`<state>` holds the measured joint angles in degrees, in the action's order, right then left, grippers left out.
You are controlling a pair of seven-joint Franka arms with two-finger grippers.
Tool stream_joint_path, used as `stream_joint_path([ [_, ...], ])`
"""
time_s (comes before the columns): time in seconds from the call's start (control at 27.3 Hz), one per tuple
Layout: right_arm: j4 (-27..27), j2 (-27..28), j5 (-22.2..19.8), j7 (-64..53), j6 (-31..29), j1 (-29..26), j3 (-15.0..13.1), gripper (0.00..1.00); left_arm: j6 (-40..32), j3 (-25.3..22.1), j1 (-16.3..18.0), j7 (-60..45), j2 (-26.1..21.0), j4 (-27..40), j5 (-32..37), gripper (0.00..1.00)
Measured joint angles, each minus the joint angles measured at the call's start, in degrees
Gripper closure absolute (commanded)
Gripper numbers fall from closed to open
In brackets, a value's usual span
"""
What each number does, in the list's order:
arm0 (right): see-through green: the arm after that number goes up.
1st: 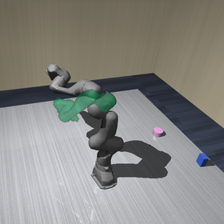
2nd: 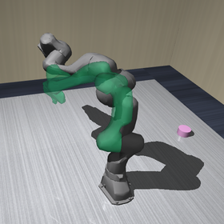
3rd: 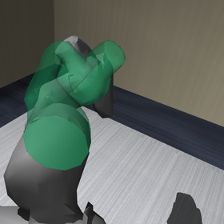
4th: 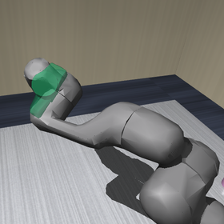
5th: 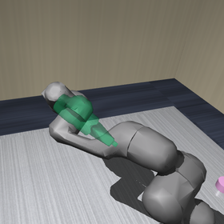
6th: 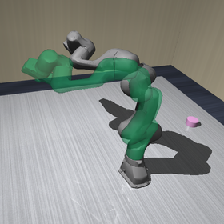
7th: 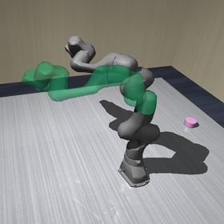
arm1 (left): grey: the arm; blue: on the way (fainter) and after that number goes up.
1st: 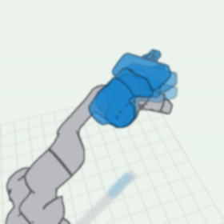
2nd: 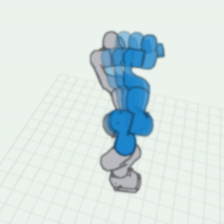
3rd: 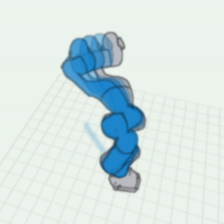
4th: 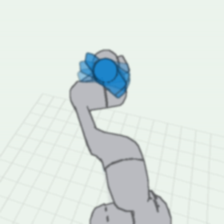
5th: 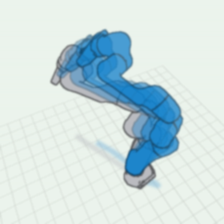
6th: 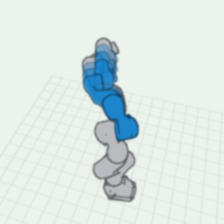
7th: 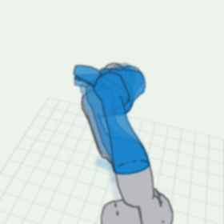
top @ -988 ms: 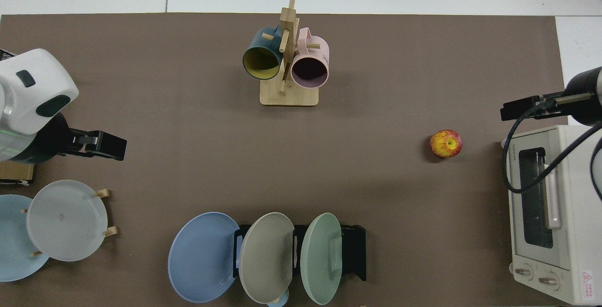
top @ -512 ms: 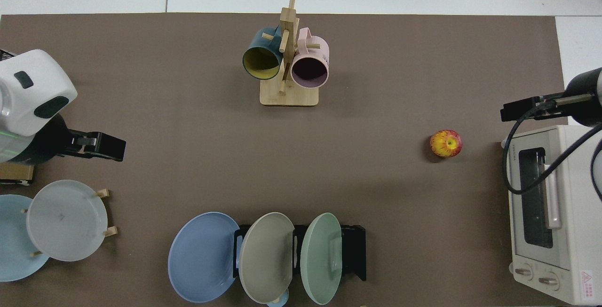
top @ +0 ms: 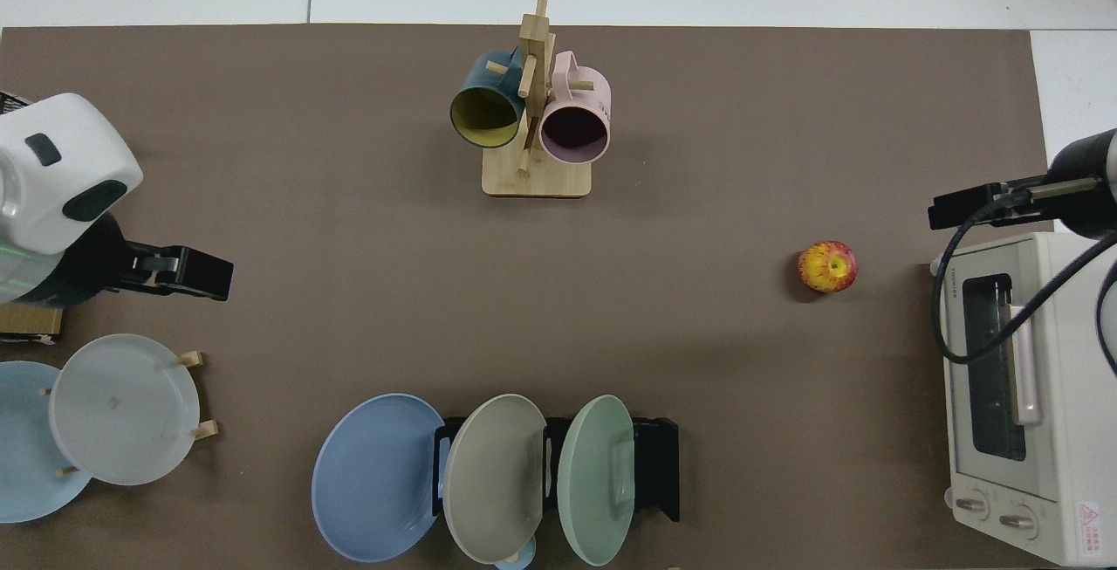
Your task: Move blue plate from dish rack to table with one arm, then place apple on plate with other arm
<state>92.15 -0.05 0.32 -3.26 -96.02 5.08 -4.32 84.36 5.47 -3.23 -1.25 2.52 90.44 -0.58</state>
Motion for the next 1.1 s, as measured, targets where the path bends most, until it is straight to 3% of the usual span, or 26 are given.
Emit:
stream_joint_path([
  [1.1, -0.06, -0.23, 0.04, 0.06, -0.04, 0.06, 1.05, 0.0, -0.08, 0.0, 0.0, -0.04, 0.86, 0.13, 0.0, 0.0],
])
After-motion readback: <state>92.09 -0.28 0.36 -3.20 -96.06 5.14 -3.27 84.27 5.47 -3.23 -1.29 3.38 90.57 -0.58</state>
